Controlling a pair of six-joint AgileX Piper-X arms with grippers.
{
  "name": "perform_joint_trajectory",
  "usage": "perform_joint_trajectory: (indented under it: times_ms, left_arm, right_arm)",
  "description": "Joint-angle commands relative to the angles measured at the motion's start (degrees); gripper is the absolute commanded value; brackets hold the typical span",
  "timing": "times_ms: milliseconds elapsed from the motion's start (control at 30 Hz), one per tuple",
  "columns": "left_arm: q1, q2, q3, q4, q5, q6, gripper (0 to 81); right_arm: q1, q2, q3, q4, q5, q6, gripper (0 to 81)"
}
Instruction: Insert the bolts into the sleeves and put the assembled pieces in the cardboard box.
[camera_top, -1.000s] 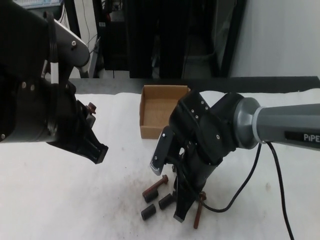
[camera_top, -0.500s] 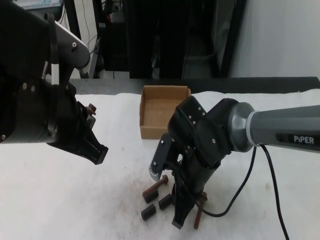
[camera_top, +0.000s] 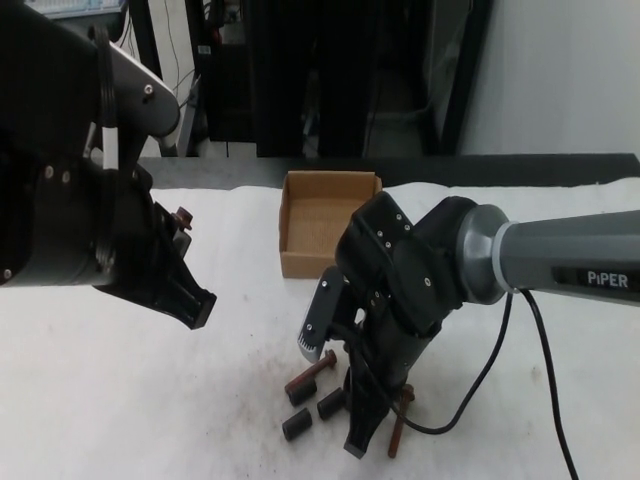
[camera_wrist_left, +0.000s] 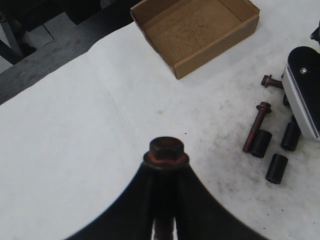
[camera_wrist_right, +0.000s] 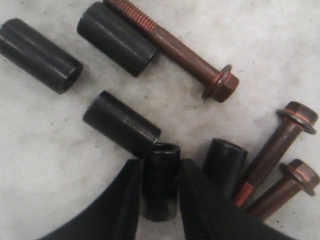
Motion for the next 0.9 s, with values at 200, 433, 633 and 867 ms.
perform_joint_trajectory:
  times_ms: [200, 433, 633, 867]
  left_arm:
    - [0.2, -0.6, -0.3, -0.6, -0.6, -0.1, 0.3]
    - [0.2, -0.6, -0.3, -0.6, -0.6, -0.1, 0.3]
    - [0.2, -0.6, -0.3, -0.6, -0.6, -0.1, 0.3]
    - [0.2, -0.6, -0.3, -1.3, -0.6, -0.1, 0.3]
  right_arm:
    - [-0.2, 2.0, 1.1, 0.8, -0.2, -0.7, 26.1]
    - [-0.2, 3.0, 1.0, 0.2, -0.2, -0.7, 25.8]
    - [-0.2, 3.0, 0.9, -0.5, 0.8, -0.3, 0.5]
    - [-0.2, -3.1, 0.9, 0.0, 0.8, 3.3, 0.8]
